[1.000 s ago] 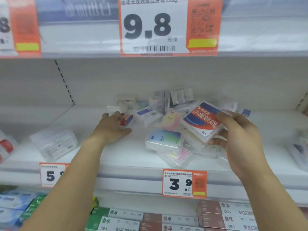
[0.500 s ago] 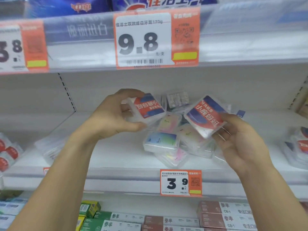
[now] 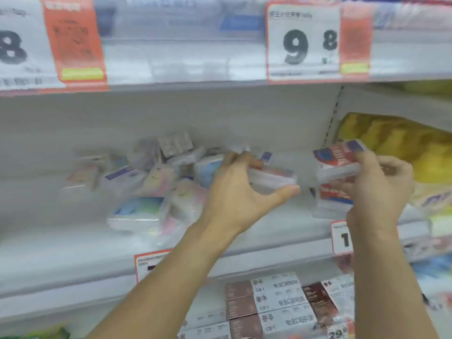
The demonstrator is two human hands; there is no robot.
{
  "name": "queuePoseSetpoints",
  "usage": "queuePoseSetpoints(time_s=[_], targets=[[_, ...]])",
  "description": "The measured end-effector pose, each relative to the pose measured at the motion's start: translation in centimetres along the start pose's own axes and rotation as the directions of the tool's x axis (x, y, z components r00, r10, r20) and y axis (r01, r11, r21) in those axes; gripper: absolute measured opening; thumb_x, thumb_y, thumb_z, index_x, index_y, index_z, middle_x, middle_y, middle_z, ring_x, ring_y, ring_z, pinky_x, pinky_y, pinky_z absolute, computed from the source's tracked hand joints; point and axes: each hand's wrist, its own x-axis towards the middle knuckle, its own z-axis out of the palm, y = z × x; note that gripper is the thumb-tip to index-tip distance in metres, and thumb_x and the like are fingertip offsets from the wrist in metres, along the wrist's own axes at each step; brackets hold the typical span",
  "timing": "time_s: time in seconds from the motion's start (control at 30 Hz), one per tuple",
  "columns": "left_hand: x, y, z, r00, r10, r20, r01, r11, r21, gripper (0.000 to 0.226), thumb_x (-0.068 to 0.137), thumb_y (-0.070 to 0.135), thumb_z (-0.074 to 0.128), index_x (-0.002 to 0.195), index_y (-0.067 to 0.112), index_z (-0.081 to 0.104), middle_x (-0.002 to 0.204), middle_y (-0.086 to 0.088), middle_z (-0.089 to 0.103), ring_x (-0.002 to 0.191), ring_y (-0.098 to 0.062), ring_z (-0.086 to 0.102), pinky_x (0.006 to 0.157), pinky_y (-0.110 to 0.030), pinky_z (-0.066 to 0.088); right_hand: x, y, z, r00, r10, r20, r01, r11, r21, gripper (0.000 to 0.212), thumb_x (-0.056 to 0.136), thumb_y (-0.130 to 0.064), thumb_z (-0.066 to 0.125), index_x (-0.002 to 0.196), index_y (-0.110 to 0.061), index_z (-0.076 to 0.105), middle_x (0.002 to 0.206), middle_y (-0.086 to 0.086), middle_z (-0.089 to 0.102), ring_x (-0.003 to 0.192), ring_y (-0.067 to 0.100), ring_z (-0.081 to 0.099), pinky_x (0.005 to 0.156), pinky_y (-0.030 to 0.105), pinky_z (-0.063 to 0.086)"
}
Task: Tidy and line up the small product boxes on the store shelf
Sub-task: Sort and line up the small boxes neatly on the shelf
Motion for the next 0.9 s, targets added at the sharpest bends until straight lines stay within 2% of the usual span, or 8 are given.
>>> queuePoseSetpoints(time_s=[0.1,0.2,0.3,0.4,0.53,0.63,0.8,0.9], targets=[[1.0,2.4,5.6,0.995,0.007,0.098,-0.008,1.000,0.007,0.068,0.062,0.070,0.072,0.109,0.022,0.061,0.113,0.005,0.054,0.102,-0.011,0.059,0.087,-0.030,0.050,3.1,0.6,-2.8,1.000,-0.010,-0.025,0.010,1.000,-0.027,0.037,0.076,-0.025,0.076,0.095,-0.014,0.047,0.092,0.003,0.051,0.074,0.017,0.062,0.067,0.041,0.063],[1.2,4.0,9.4,0.970,-0.005,0.245,-0.007,0.999,0.052,0.065,0.080,0.066,0.058,0.119,0.015,0.053,0.119,-0.004,0.051,0.106,-0.025,0.059,0.088,-0.036,0.050,5.5,1.2,-4.6,1.000,0.028,0.013,-0.027,0.997,-0.070,0.043,0.075,-0.025,0.077,0.103,-0.010,0.049,0.101,0.012,0.051,0.082,0.024,0.066,0.067,0.041,0.063],[0.9,4.4,11.7,0.918,0.023,0.395,-0.045,0.998,0.046,0.057,0.091,0.056,0.049,0.127,0.011,0.046,0.120,-0.010,0.045,0.102,-0.032,0.060,0.090,-0.039,0.049,6.8,2.0,-5.7,0.994,0.074,0.082,-0.063,0.990,-0.124,0.044,0.081,-0.029,0.075,0.111,-0.004,0.055,0.107,0.015,0.059,0.093,0.029,0.073,0.068,0.030,0.062],[0.9,4.4,12.2,0.911,0.044,0.410,-0.060,0.998,0.026,0.057,0.088,0.051,0.057,0.130,0.014,0.044,0.122,-0.007,0.042,0.102,-0.028,0.061,0.091,-0.038,0.050,7.5,2.4,-6.3,0.989,0.071,0.129,-0.023,0.940,-0.340,0.043,0.087,-0.027,0.069,0.124,-0.006,0.060,0.116,0.011,0.066,0.084,0.015,0.073,0.077,0.036,0.061],[1.0,4.3,11.5,0.905,0.084,0.416,-0.085,0.996,-0.016,0.056,0.084,0.047,0.065,0.128,0.019,0.044,0.121,-0.003,0.049,0.104,-0.022,0.059,0.088,-0.034,0.049,7.1,1.8,-6.5,0.984,-0.053,0.167,0.142,0.799,-0.584,0.016,0.087,-0.024,0.065,0.100,-0.020,0.072,0.097,0.001,0.071,0.092,0.019,0.069,0.085,0.036,0.055],[1.0,3.8,9.9,0.876,0.140,0.462,-0.151,0.988,-0.015,0.054,0.086,0.040,0.065,0.131,0.019,0.043,0.128,-0.002,0.054,0.110,-0.019,0.059,0.092,-0.032,0.049,6.4,1.2,-6.4,0.976,-0.094,0.197,0.200,0.747,-0.634,0.014,0.088,-0.026,0.064,0.097,-0.020,0.074,0.094,-0.001,0.072,0.093,0.018,0.066,0.081,0.032,0.051],[1.0,0.9,5.2,0.902,0.120,0.415,-0.231,0.946,0.227,0.039,0.090,0.041,0.056,0.121,0.017,0.057,0.123,-0.002,0.060,0.113,-0.022,0.057,0.096,-0.038,0.045,5.6,1.3,-5.2,0.934,0.031,0.355,0.282,0.544,-0.790,0.045,0.086,-0.042,0.067,0.128,-0.026,0.061,0.128,0.012,0.055,0.121,0.030,0.052,0.097,0.039,0.043],[0.7,-1.6,1.1,0.901,0.045,0.431,-0.251,0.865,0.435,0.041,0.089,0.048,0.052,0.118,0.021,0.060,0.121,0.000,0.059,0.116,-0.023,0.051,0.099,-0.038,0.040,4.4,1.2,-4.1,0.907,0.065,0.417,0.319,0.540,-0.779,0.038,0.088,-0.034,0.067,0.124,-0.020,0.065,0.120,0.007,0.056,0.123,0.027,0.052,0.087,0.029,0.037]])
